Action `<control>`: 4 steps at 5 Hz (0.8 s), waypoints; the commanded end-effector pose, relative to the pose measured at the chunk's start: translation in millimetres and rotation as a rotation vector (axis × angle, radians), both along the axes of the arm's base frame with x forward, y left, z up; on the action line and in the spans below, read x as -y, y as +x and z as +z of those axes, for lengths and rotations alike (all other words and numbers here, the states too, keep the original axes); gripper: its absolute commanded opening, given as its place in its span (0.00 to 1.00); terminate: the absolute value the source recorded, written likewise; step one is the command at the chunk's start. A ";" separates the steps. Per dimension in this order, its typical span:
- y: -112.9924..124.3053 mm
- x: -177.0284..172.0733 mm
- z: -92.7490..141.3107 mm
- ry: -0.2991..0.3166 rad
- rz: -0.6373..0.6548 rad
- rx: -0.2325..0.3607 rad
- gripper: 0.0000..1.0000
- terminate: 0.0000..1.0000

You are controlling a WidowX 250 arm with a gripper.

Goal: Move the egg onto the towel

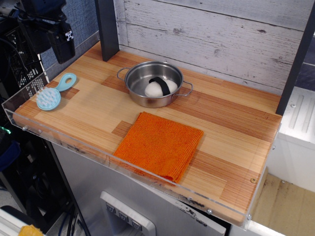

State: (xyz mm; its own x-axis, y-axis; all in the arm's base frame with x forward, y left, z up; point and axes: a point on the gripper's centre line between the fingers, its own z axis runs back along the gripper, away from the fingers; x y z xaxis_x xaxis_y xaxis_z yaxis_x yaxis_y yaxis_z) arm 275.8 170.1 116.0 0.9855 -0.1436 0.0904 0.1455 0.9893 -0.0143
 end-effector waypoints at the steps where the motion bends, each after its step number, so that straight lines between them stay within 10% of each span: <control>1: 0.0 0.0 0.0 0.000 0.000 0.000 1.00 0.00; 4: 46.5 82.6 -36.2 0.064 -0.301 0.084 1.00 0.00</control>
State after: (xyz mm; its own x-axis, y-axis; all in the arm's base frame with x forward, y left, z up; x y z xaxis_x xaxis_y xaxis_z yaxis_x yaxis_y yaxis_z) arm 323.7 85.5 69.1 0.8931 -0.4306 0.1305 0.4269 0.9026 0.0565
